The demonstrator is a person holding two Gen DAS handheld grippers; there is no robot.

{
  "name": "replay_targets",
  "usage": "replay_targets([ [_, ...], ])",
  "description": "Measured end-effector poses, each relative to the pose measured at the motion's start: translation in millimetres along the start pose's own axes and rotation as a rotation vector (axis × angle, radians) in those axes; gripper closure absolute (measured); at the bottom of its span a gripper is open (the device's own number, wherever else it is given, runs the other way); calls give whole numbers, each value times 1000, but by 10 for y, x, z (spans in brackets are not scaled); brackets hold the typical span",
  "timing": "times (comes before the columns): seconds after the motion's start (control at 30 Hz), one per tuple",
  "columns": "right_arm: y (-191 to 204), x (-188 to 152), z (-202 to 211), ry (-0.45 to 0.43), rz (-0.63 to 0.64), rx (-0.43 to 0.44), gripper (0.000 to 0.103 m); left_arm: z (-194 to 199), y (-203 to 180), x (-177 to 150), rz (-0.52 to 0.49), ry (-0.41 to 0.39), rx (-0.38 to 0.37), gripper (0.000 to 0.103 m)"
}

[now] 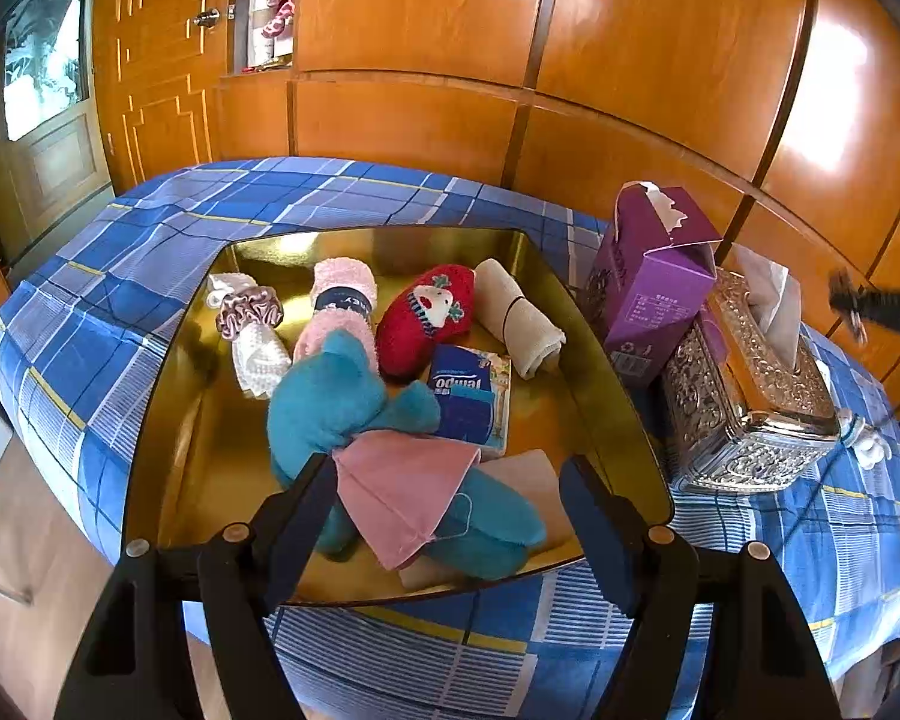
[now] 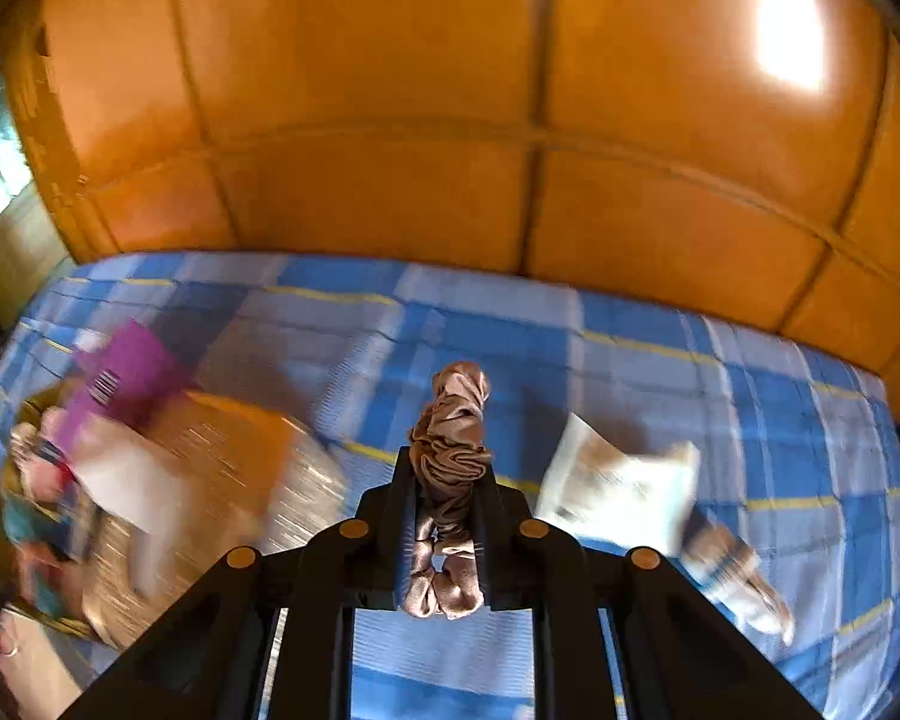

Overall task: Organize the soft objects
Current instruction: 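Carry the brown satin scrunchie into the gold tray and open the right tool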

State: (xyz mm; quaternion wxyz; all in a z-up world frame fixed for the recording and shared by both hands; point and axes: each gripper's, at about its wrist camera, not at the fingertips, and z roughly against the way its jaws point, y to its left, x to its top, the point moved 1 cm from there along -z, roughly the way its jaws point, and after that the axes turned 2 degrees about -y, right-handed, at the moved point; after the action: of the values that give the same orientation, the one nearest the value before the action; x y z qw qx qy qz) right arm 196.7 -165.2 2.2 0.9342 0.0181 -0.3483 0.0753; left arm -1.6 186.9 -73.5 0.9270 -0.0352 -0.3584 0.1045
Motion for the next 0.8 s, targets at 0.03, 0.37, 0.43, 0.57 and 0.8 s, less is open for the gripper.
replay_targets([
  [0.03, 128, 84, 26, -12, 9, 32, 88, 8, 2, -2, -1, -5, 4, 26],
  [0.37, 1647, 153, 390, -66, 220, 363, 88, 72, 200, 16, 43, -33, 49, 26],
  [0.43, 1883, 35, 378, -42, 248, 419, 88, 76, 231, 13, 52, -35, 54, 26],
  [0.57, 2293, -345, 262, 20, 309, 488, 88, 122, 312, 36, 74, -56, 68, 26],
  [0.8, 2659, -813, -115, 129, 317, 486, 86, 175, 427, 66, 103, -80, 81, 26],
])
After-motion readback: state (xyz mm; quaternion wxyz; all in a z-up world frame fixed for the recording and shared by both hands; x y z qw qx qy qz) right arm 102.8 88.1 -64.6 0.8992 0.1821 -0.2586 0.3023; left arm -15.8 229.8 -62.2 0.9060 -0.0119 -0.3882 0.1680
